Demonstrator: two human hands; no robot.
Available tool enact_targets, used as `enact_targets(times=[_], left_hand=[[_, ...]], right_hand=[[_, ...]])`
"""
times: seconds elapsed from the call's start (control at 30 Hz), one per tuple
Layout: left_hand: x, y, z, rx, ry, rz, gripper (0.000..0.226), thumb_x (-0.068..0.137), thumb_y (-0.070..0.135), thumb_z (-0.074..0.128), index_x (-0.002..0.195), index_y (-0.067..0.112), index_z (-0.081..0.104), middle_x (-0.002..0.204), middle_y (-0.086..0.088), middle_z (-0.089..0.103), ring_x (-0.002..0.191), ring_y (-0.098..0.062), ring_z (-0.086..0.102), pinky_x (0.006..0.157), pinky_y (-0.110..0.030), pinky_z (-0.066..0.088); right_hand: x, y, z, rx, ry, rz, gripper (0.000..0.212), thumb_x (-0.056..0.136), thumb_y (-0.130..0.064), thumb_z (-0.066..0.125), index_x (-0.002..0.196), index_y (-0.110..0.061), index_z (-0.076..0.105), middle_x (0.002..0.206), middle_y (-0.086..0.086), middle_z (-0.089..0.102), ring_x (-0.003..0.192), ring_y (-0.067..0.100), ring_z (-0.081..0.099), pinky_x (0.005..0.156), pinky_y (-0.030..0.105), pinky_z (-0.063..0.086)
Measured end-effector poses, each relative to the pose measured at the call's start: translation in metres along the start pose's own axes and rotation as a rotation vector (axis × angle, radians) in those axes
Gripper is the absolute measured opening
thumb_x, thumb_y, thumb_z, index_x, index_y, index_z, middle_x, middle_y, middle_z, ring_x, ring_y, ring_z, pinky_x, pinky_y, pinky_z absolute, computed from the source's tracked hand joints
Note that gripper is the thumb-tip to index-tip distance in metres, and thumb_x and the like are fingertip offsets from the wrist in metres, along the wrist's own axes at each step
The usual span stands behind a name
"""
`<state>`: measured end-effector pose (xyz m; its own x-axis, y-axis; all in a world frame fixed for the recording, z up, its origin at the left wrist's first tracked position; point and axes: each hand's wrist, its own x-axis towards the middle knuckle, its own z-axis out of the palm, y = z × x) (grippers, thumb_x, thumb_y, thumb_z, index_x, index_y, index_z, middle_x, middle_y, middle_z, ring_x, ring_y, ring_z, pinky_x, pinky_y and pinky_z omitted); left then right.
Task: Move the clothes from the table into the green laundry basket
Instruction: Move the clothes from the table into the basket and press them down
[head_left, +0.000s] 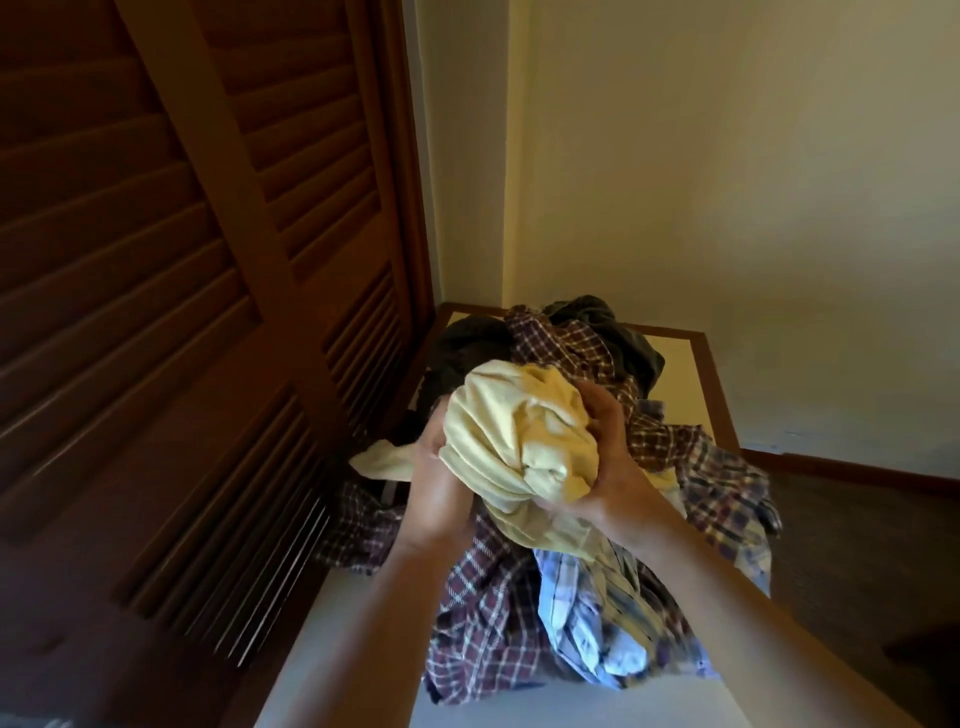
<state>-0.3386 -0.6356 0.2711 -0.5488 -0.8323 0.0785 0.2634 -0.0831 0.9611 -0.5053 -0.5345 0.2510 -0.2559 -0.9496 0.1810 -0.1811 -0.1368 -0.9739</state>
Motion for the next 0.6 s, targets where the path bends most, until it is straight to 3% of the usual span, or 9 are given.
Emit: enact_targets(times=[0.03,0.1,0.17,0.23,0.33,0.4,0.47,0.53,0.6], left_hand=[[-0.005,0.001,0.008,-0.103,-0.017,-0.065,0.019,0.106,0.024,0.053,0.115,0.012,0.065,0.099,-0.010,0.076,0.090,-0.019,0.078,0.076,-0.032,0.063],[-0.019,0.002,0.016,-0.348,-0.019,-0.218,0.026,0.112,0.016,0.039,0.119,0.011,0.064,0.078,-0.001,0.074,0.061,-0.007,0.075,0.055,-0.022,0.059],[-0.022,0.012,0.024,-0.373,-0.168,-0.287,0.039,0.108,0.016,0.047,0.144,0.000,0.053,0.092,-0.008,0.077,0.078,-0.014,0.079,0.068,-0.029,0.063],[-0.022,0.013,0.021,-0.201,-0.288,-0.167,0.060,0.092,0.011,0.063,0.148,-0.004,0.047,0.121,-0.023,0.068,0.112,-0.035,0.069,0.095,-0.051,0.059],[-0.023,0.005,0.016,-0.233,-0.457,-0.143,0.069,0.081,-0.004,0.061,0.148,0.004,0.051,0.134,-0.027,0.059,0.116,-0.038,0.062,0.097,-0.053,0.054],[-0.022,-0.001,0.018,-0.291,-0.329,-0.160,0.064,0.078,-0.011,0.053,0.140,0.004,0.061,0.127,-0.024,0.065,0.110,-0.034,0.065,0.088,-0.046,0.059],[-0.013,-0.011,0.018,-0.214,-0.062,-0.195,0.045,0.086,-0.008,0.050,0.119,0.009,0.075,0.112,-0.016,0.072,0.106,-0.033,0.068,0.084,-0.043,0.062],[0.002,-0.021,0.016,0.136,0.208,-0.223,0.029,0.097,0.010,0.056,0.101,0.022,0.081,0.107,-0.007,0.076,0.104,-0.029,0.073,0.094,-0.048,0.060],[0.015,-0.028,0.014,0.544,0.312,-0.210,0.018,0.098,0.029,0.061,0.104,0.035,0.076,0.121,0.000,0.072,0.120,-0.027,0.065,0.107,-0.050,0.052]], right_hand=[[-0.004,-0.005,-0.002,-0.064,-0.032,0.000,0.122,0.062,0.000,0.092,0.153,-0.030,0.018,0.151,-0.009,0.044,0.137,0.005,0.050,0.107,0.020,0.046],[-0.015,-0.020,-0.006,-0.170,-0.057,0.031,0.107,0.063,-0.007,0.093,0.150,-0.027,0.034,0.136,-0.029,0.057,0.127,-0.008,0.054,0.101,0.010,0.044],[-0.029,-0.033,-0.012,-0.154,-0.010,0.038,0.077,0.065,-0.010,0.093,0.129,-0.029,0.056,0.117,-0.028,0.070,0.111,-0.006,0.065,0.090,0.012,0.050],[-0.045,-0.038,-0.019,-0.076,0.078,0.007,0.058,0.063,-0.021,0.091,0.115,-0.027,0.065,0.107,-0.018,0.076,0.102,0.002,0.071,0.084,0.017,0.053],[-0.066,-0.035,-0.025,0.024,0.228,0.008,0.047,0.065,-0.036,0.084,0.110,-0.035,0.071,0.106,-0.010,0.077,0.100,0.008,0.072,0.084,0.028,0.057],[-0.074,-0.028,-0.029,-0.061,0.322,0.041,0.044,0.068,-0.029,0.085,0.106,-0.048,0.072,0.108,-0.014,0.077,0.101,0.005,0.071,0.085,0.029,0.057],[-0.079,-0.018,-0.033,-0.113,0.392,0.092,0.052,0.066,-0.024,0.087,0.112,-0.043,0.071,0.111,-0.016,0.076,0.103,0.002,0.070,0.087,0.027,0.055],[-0.080,-0.009,-0.037,-0.167,0.457,0.154,0.058,0.065,-0.024,0.091,0.117,-0.037,0.069,0.110,-0.015,0.076,0.103,0.002,0.070,0.087,0.028,0.055],[-0.083,-0.001,-0.038,-0.232,0.497,0.203,0.054,0.069,-0.019,0.092,0.115,-0.035,0.069,0.105,-0.015,0.075,0.099,0.003,0.069,0.082,0.027,0.054]])
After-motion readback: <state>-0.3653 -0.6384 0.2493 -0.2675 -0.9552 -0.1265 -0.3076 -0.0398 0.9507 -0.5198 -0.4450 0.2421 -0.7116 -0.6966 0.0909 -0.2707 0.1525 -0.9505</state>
